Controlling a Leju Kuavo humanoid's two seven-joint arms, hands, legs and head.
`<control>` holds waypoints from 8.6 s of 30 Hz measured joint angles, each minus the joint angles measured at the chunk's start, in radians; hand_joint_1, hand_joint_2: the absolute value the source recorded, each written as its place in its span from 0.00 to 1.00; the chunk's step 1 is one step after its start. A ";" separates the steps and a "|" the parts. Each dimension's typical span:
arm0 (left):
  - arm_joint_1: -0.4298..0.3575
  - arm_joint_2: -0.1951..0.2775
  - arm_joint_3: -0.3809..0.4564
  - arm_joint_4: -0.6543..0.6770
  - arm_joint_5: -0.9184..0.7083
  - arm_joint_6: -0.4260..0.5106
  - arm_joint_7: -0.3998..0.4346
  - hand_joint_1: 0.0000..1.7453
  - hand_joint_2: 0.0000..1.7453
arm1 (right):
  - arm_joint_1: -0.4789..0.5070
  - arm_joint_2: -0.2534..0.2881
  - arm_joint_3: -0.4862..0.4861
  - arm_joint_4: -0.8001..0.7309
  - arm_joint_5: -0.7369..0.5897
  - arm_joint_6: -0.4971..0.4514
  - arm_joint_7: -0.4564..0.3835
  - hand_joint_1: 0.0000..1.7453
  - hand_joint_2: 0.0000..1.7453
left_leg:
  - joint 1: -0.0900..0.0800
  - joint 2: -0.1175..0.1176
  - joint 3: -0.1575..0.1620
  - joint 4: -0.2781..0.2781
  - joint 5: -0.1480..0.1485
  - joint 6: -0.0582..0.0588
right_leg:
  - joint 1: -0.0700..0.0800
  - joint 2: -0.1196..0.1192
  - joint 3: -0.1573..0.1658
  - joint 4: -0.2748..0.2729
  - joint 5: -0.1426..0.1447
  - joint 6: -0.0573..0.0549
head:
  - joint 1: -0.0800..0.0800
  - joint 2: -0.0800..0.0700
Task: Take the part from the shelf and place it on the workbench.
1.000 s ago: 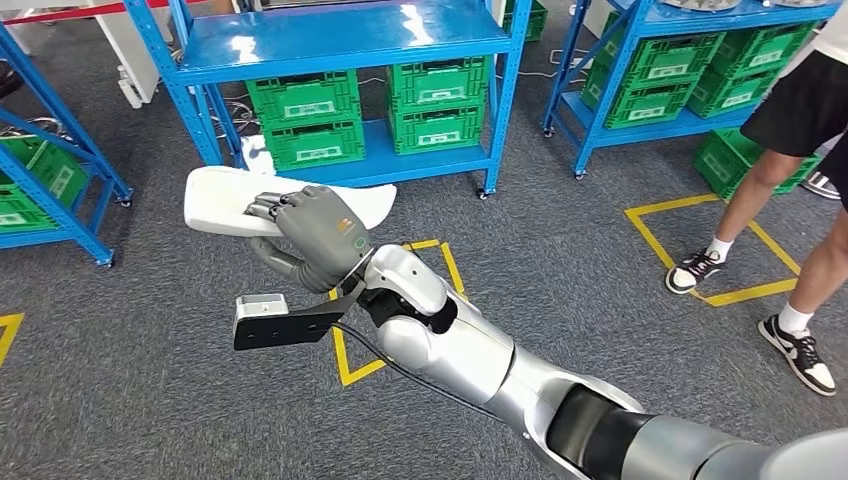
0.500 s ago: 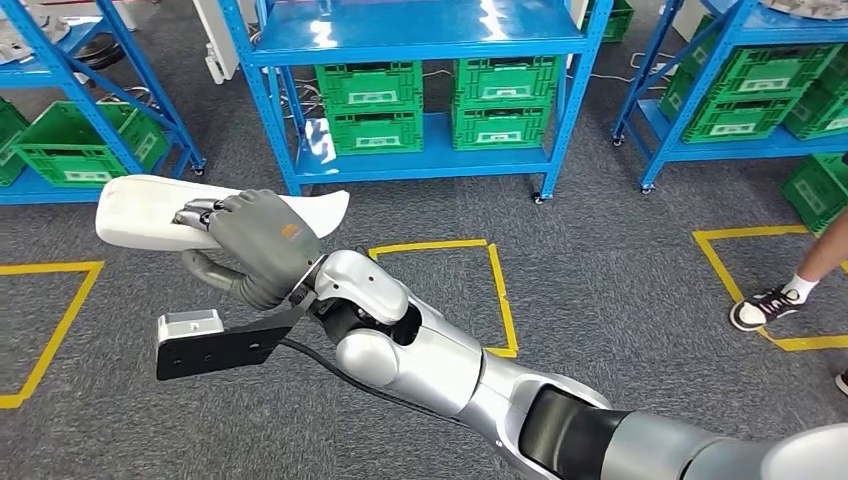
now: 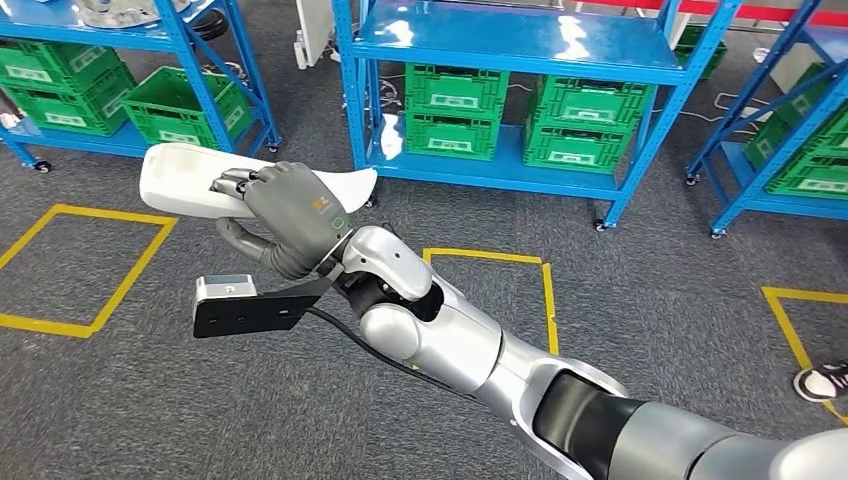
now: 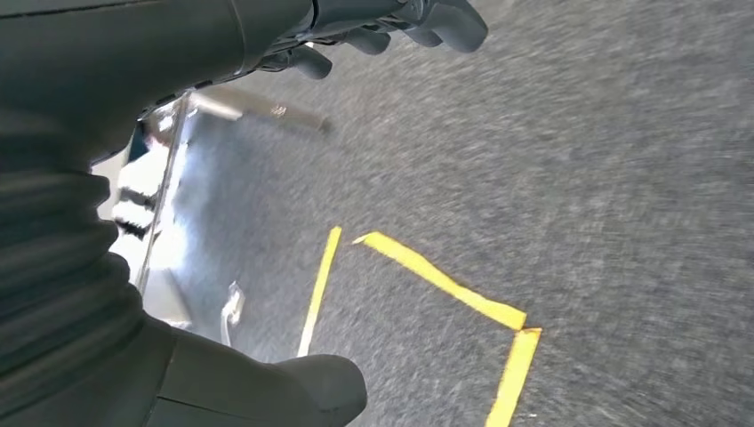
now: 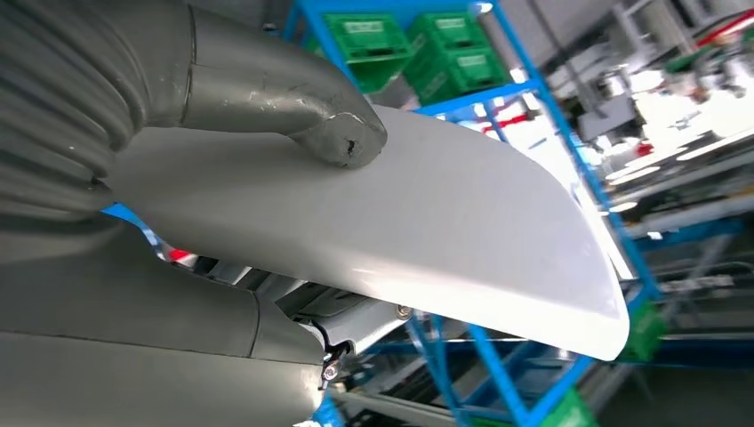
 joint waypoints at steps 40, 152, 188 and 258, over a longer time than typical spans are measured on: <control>-0.003 -0.009 -0.004 -0.001 -0.026 -0.020 0.051 0.00 1.00 | -0.013 -0.001 -0.040 0.087 0.033 -0.018 -0.015 1.00 1.00 | -0.009 0.023 -0.057 0.096 -0.049 -0.039 | 0.006 -0.018 0.088 -0.200 0.079 -0.049 | -0.001 0.000; 0.018 0.029 0.001 0.002 -0.074 -0.042 0.049 0.00 1.00 | -0.026 0.011 -0.016 0.143 -0.008 -0.039 -0.053 1.00 1.00 | 0.003 0.001 -0.008 -0.001 0.021 0.000 | 0.006 -0.009 -0.019 0.038 -0.011 -0.003 | 0.016 0.000; -0.015 0.024 0.001 0.002 -0.098 -0.008 0.087 0.00 1.00 | 0.005 -0.045 -0.017 0.146 0.004 -0.070 -0.068 1.00 1.00 | 0.009 -0.074 -0.026 0.002 0.037 -0.033 | 0.003 0.064 0.090 -0.179 0.065 -0.012 | 0.014 0.000; -0.011 0.025 0.026 0.009 -0.118 -0.008 0.109 0.00 1.00 | 0.036 -0.062 -0.114 0.011 -0.035 -0.141 -0.050 1.00 1.00 | -0.041 0.046 -0.085 -0.006 0.095 0.047 | 0.023 -0.008 0.195 0.043 -0.065 -0.011 | 0.016 0.000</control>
